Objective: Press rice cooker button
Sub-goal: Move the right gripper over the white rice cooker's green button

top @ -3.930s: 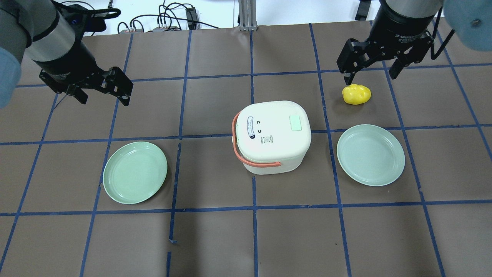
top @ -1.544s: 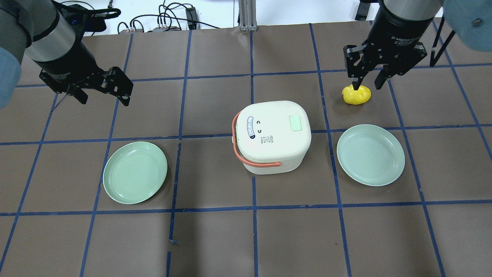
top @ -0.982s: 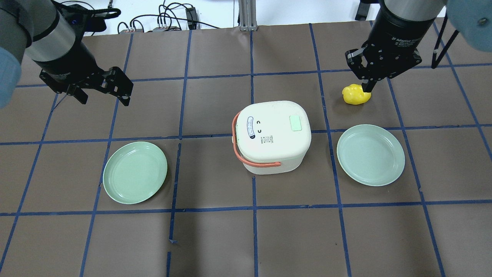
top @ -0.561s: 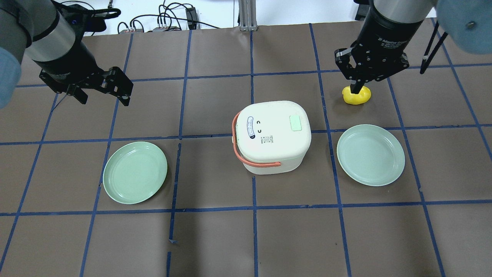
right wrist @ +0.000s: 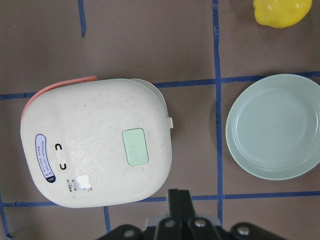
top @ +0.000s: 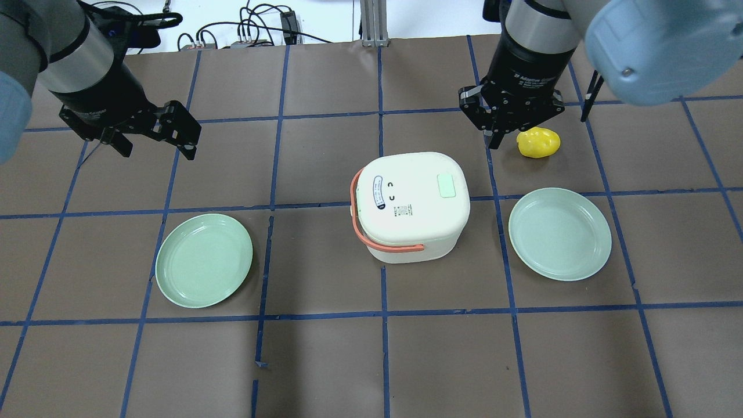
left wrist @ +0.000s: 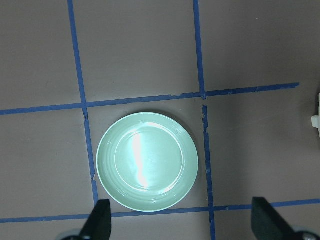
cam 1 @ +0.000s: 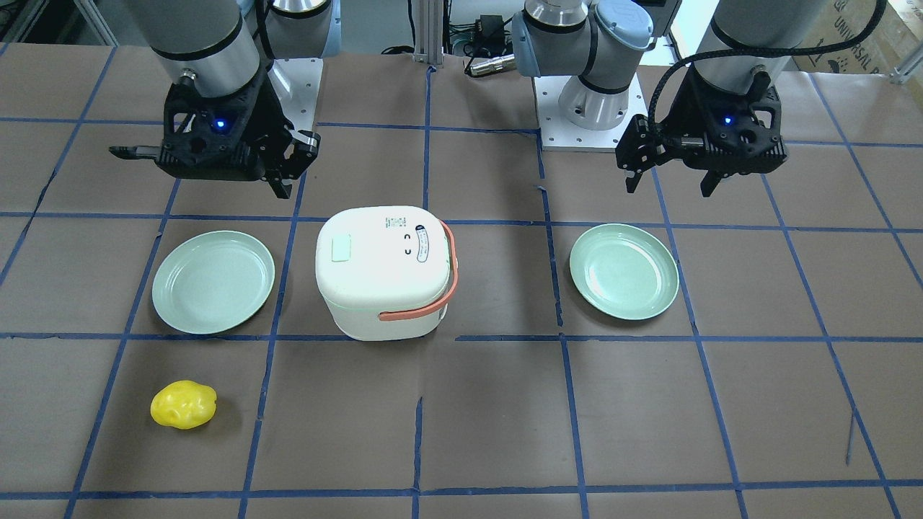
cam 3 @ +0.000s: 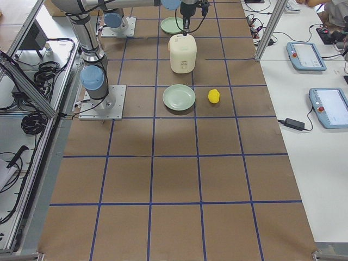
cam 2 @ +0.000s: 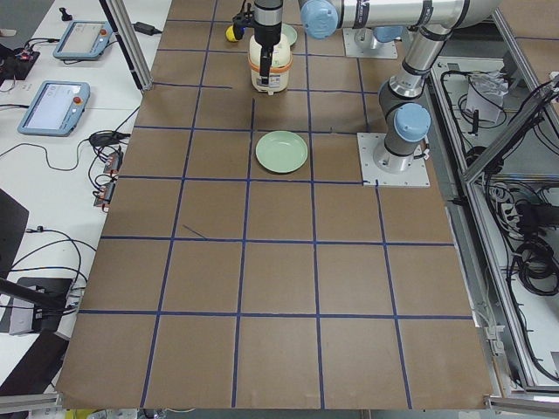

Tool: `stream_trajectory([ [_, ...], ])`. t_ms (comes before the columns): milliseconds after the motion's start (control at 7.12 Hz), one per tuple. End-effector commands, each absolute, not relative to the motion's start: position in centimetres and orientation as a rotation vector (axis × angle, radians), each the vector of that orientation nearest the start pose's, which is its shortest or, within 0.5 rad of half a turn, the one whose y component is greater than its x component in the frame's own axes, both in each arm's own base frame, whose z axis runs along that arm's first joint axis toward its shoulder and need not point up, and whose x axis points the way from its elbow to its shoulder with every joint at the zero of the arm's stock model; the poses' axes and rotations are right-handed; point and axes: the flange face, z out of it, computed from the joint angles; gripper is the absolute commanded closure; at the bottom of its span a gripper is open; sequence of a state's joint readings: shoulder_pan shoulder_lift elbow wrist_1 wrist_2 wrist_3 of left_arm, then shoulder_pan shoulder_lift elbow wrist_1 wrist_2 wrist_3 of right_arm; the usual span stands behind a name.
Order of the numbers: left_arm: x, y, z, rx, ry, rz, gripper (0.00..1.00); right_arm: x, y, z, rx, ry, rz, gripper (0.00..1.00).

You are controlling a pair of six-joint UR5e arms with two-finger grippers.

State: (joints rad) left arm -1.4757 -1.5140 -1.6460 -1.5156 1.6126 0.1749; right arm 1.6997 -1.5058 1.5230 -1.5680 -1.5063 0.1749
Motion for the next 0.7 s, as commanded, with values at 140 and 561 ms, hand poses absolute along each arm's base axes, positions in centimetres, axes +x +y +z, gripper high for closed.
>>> stream_trajectory([
  [140, -8.39, -48.1, 48.45, 0.122, 3.093, -0.05, 0.0, 21.48, -49.02, 45.72, 0.031, 3.085, 0.014, 0.96],
  [561, -8.39, -48.1, 48.45, 0.122, 3.093, -0.05, 0.0, 22.15, -49.33, 45.3, 0.013, 3.083, -0.025, 0.95],
])
